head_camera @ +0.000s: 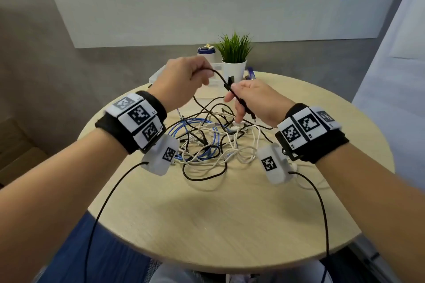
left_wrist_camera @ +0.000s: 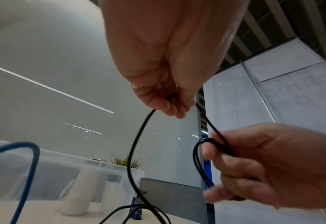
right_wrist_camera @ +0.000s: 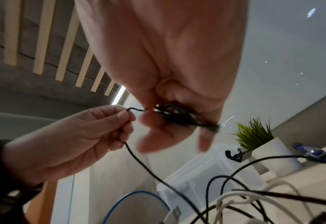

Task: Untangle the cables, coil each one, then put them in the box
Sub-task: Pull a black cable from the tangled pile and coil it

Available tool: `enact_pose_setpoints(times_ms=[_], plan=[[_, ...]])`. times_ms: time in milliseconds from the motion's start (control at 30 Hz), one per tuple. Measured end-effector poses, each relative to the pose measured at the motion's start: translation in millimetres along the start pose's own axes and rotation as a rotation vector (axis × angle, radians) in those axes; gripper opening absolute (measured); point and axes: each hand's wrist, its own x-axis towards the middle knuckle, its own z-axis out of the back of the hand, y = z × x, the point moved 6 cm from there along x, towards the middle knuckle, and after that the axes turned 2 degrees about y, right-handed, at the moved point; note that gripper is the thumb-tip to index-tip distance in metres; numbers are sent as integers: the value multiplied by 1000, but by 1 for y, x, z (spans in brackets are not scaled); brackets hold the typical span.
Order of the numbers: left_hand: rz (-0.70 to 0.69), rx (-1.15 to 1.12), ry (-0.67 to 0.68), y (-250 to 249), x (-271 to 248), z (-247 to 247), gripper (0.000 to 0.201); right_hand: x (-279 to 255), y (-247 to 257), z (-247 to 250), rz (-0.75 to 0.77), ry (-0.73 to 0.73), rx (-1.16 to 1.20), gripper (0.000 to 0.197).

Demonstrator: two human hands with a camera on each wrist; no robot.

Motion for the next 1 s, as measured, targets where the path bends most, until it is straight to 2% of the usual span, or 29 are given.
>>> enact_pose_setpoints(times_ms=[67, 133, 200, 300, 367, 433, 567, 667, 767, 833, 900, 967, 1000], plan=[[37, -37, -64, 3, 3, 1, 12, -3, 3, -7, 8, 63, 84, 42], [93, -68, -48, 8, 3, -6, 14, -5, 8, -9, 37, 92, 179, 41], [145, -77, 46, 12, -3, -20, 16, -6, 15, -6, 78, 66, 326, 40], [148, -15, 208, 18, -15, -45, 18, -4, 22, 6, 132, -21, 526, 40], [158, 13, 357, 21, -27, -64, 19, -4, 26, 14, 144, -76, 649, 39], [138, 24, 487, 21, -37, -78, 18, -4, 30, 16, 148, -90, 787, 36], [38, 78, 604, 13, -42, -85, 14, -1, 26, 16, 176, -170, 925, 28], [-19, 169, 684, 12, -45, -87, 13, 4, 20, 24, 204, -287, 771, 21], [-45, 208, 612, 16, -41, -84, 11, 2, 17, 36, 194, -416, 183, 19], [-48, 197, 465, 15, -32, -74, 14, 2, 14, 34, 157, -362, -116, 19], [-13, 174, 331, 12, -23, -61, 18, 2, 8, 29, 106, -258, -320, 20], [9, 122, 224, 7, -15, -51, 16, 1, 4, 22, 34, -154, -446, 19], [26, 82, 188, 5, -12, -47, 14, 0, 1, 19, 4, -104, -437, 19]])
